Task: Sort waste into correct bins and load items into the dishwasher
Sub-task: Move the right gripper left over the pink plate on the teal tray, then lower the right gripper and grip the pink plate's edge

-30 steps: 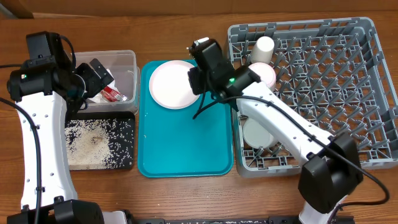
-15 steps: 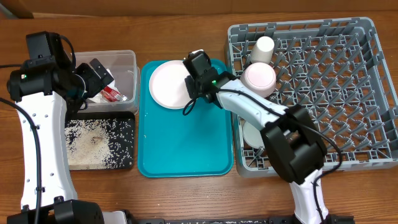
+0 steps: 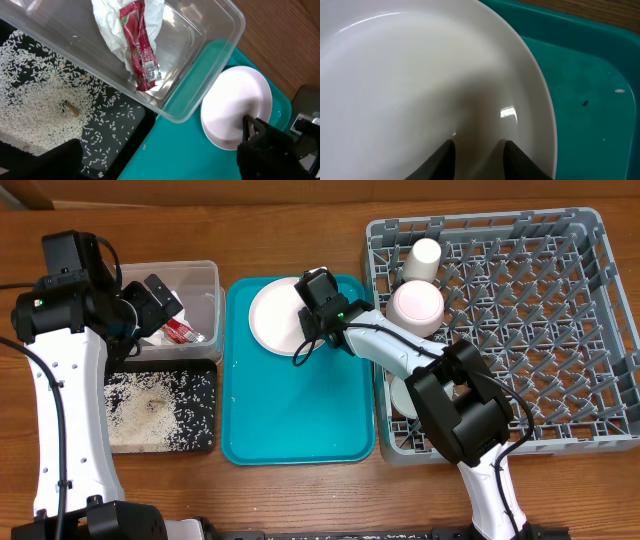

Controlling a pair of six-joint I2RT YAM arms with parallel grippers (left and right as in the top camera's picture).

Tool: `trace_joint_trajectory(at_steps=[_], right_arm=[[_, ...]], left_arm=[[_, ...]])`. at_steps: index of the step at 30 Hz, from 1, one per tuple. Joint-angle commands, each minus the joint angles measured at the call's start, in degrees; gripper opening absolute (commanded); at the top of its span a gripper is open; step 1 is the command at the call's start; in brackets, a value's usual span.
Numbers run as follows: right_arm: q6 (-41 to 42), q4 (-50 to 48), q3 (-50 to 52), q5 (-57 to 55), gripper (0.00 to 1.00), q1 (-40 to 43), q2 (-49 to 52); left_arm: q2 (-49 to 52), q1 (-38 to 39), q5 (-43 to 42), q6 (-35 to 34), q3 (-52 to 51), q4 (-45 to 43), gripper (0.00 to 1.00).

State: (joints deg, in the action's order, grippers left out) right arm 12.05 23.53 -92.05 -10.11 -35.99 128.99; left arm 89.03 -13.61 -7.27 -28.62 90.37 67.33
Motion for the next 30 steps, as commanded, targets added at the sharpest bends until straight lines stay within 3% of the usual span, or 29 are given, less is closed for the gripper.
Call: trace_joint_trajectory(at_steps=[1, 5, 9, 12, 20, 30], right_arm=[[0.61, 0.24, -1.36, 0.07, 0.33, 0.00, 0.24], [0.09, 3.48, -1.36, 10.54, 0.32, -0.90, 0.24], [-0.02, 6.21, -1.36, 19.15, 0.23, -2.34, 0.24], [0.00, 9.73, -1.36, 20.31, 0.17, -3.67, 0.24], [0.20, 21.46, -1.36, 22.51, 0.16, -6.14, 0.24], [-0.02, 20.37, -5.92, 23.19, 0.16, -4.55, -1.16]], left_arm=[[-0.96, 0.13, 0.02, -0.57, 0.81, -0.09, 1.00], [-0.96, 0.13, 0.02, -0.57, 0.81, -0.09, 1.00], [-0.96, 0.13, 0.02, -0.57, 0.81, -0.09, 1.00], [-0.96, 0.13, 0.04, -0.57, 0.81, -0.09, 1.00], [-0.96, 0.13, 0.02, -0.57, 0.81, -0.09, 1.00], [-0.96, 0.13, 0.02, -0.57, 0.81, -0.09, 1.00]])
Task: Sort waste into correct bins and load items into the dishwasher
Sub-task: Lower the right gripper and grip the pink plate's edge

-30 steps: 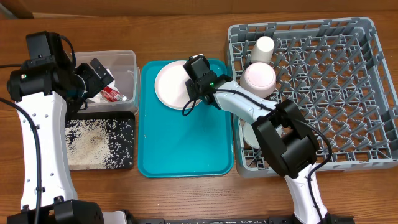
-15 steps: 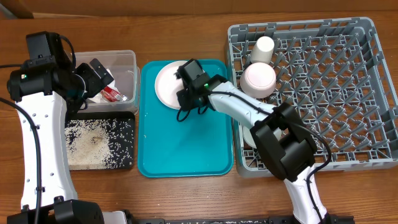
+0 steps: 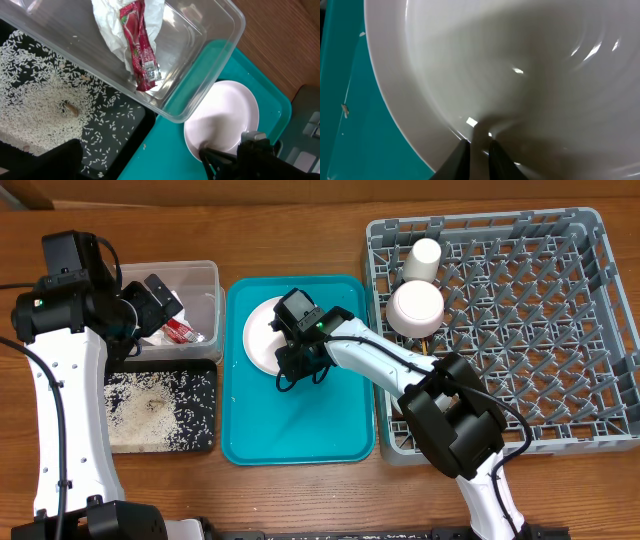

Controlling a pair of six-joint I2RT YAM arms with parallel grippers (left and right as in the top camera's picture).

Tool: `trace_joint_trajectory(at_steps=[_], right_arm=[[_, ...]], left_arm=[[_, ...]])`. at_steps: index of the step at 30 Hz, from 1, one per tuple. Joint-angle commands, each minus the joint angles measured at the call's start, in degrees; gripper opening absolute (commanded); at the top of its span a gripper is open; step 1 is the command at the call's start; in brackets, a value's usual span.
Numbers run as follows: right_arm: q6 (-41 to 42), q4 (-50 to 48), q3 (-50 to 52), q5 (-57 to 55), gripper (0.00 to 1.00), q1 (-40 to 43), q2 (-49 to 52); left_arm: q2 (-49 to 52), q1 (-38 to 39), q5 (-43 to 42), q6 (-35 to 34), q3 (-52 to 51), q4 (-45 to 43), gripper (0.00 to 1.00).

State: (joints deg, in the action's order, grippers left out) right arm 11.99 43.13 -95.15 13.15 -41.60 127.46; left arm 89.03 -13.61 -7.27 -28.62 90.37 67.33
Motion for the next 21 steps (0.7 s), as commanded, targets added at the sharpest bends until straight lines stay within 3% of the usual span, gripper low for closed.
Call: trace_joint_trajectory(at_steps=[1, 5, 7, 9, 12, 13, 20, 21], right_arm=[[0.04, 1.42, -4.17, -0.20, 0.16, 1.51, -0.20], [0.02, 5.53, -12.00, -5.03, 0.20, 3.48, -3.17], [0.04, 5.92, -13.75, -5.55, 0.41, 4.26, -3.52], [0.07, 5.86, -14.10, -4.83, 0.50, 5.11, -3.54], [0.04, 6.73, -13.29, -4.35, 0.91, 6.43, -3.48], [0.02, 6.91, -12.72, -4.63, 0.99, 6.88, -3.48], [0.04, 6.21, -8.00, -12.07, 0.99, 7.98, -3.32], [0.04, 5.86, -7.43, -12.83, 0.92, 7.98, -3.30]], left_arm=[[-0.96, 0.13, 0.02, -0.57, 0.81, -0.09, 1.00], [-0.96, 0.13, 0.04, -0.57, 0.81, -0.09, 1.00], [-0.96, 0.13, 0.02, -0.57, 0.81, -0.09, 1.00], [-0.96, 0.13, 0.02, -0.57, 0.81, -0.09, 1.00], [-0.96, 0.13, 0.02, -0.57, 0.81, -0.09, 1.00], [-0.96, 0.13, 0.02, -0.57, 0.81, -0.09, 1.00], [-0.96, 0.13, 0.02, -0.57, 0.81, -0.09, 1.00], [-0.96, 0.13, 0.02, -0.57, 0.81, -0.09, 1.00]])
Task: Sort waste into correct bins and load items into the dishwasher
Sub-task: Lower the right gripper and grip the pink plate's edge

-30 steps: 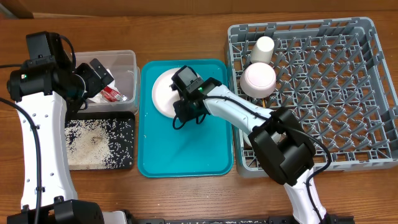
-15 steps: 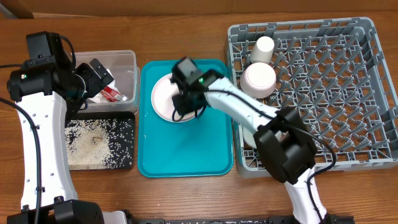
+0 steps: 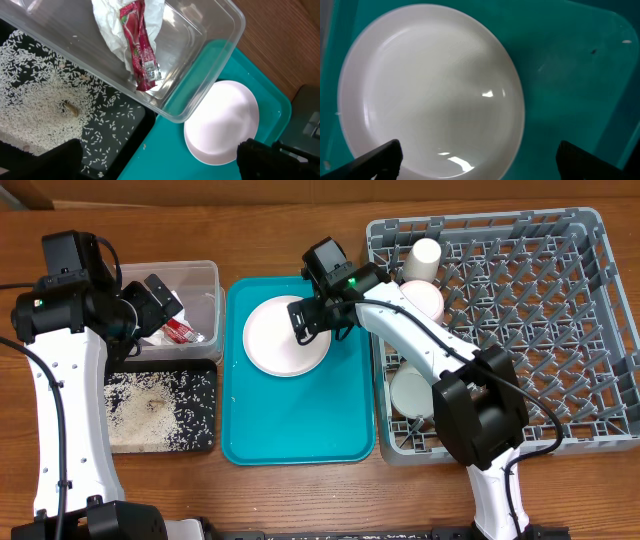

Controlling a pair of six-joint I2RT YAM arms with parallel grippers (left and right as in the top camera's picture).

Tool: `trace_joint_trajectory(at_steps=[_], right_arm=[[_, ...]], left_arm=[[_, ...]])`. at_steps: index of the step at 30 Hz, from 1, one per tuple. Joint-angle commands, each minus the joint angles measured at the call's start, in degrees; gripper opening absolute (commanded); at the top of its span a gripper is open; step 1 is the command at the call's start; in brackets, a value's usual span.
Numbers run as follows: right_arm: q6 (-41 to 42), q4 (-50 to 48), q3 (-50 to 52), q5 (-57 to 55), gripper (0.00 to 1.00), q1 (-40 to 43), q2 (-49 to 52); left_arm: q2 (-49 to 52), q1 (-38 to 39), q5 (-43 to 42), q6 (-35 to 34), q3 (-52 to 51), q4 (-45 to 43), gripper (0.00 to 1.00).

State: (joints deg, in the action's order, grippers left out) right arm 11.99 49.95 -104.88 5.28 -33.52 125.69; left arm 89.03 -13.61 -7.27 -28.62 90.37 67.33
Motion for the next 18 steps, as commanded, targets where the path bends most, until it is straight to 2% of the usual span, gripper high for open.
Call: trace_joint_trajectory(at_steps=[1, 2, 7, 16, 18], right_arm=[[0.04, -1.38, 2.89, -5.73, 0.82, -0.11, -1.49], [0.02, -1.92, 3.43, -6.03, 0.70, -0.11, -1.44], [0.04, -6.67, 6.78, -6.29, 0.34, -0.26, -1.40], [0.07, -12.52, 11.74, -7.34, 0.33, -0.20, -1.38], [0.04, -12.66, 11.87, -7.34, 0.29, -0.20, -1.38]], left_arm=[[-0.96, 0.13, 0.02, -0.57, 0.81, -0.09, 1.00], [-0.96, 0.13, 0.02, -0.57, 0.81, -0.09, 1.00], [-0.96, 0.13, 0.02, -0.57, 0.81, -0.09, 1.00], [-0.96, 0.13, 0.02, -0.57, 0.81, -0.09, 1.00], [-0.96, 0.13, 0.02, -0.57, 0.81, -0.09, 1.00]])
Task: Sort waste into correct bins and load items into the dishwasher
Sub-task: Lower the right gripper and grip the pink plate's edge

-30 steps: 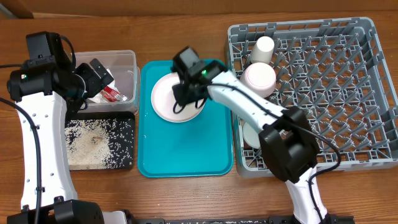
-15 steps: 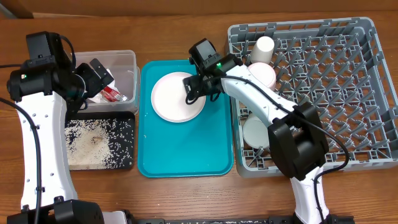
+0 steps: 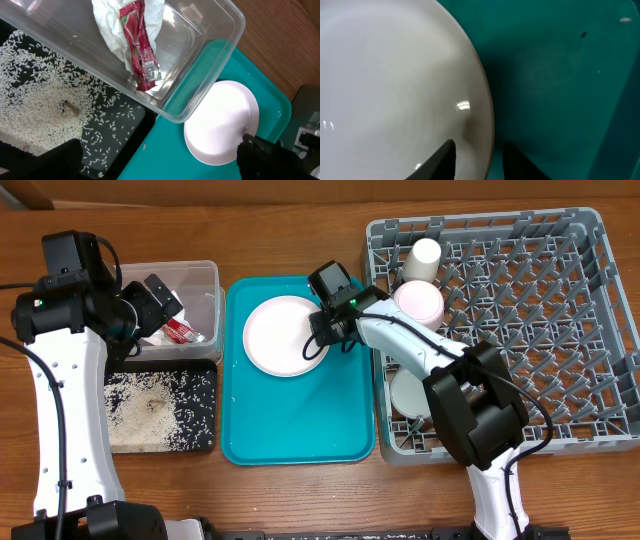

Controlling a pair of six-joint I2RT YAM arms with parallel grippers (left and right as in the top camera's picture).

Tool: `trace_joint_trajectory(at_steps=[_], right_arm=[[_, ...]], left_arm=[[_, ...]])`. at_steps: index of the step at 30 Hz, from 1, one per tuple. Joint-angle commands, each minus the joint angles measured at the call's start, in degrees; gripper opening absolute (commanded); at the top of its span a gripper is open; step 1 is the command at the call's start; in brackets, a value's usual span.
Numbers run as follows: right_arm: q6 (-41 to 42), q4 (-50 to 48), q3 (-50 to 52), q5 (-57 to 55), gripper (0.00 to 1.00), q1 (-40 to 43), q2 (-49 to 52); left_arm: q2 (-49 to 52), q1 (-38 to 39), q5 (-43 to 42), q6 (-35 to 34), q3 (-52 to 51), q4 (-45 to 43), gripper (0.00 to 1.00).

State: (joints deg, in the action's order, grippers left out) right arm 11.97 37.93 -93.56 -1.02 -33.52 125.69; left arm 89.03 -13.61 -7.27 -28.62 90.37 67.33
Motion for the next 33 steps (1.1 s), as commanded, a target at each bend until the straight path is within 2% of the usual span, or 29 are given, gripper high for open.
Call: trace_joint_trajectory(at_steps=[1, 4, 14, 23, 25, 28, 33], right_arm=[[0.09, -0.61, 0.55, -1.03, 0.26, -0.20, -1.38], [0.15, -0.44, 0.57, -0.39, 0.19, -0.33, -1.38], [0.31, -0.90, 1.75, -0.48, 0.14, -1.77, -1.38], [0.33, -3.96, 4.42, -0.42, 0.14, -1.77, -1.38], [0.33, -4.31, 4.42, -0.42, 0.05, -1.79, -1.38], [0.26, -4.76, 3.32, -0.52, 0.04, -1.88, -1.53], [0.22, -0.11, -2.43, -9.46, 0.04, -1.77, -5.29]], left_arm=[[-0.96, 0.13, 0.02, -0.57, 0.81, -0.09, 1.00], [-0.96, 0.13, 0.02, -0.57, 0.81, -0.09, 1.00], [-0.96, 0.13, 0.02, -0.57, 0.81, -0.09, 1.00], [-0.96, 0.13, 0.02, -0.57, 0.81, -0.09, 1.00], [-0.96, 0.13, 0.02, -0.57, 0.81, -0.09, 1.00], [-0.96, 0.13, 0.04, -0.57, 0.81, -0.09, 1.00], [-0.96, 0.13, 0.02, -0.57, 0.81, -0.09, 1.00]])
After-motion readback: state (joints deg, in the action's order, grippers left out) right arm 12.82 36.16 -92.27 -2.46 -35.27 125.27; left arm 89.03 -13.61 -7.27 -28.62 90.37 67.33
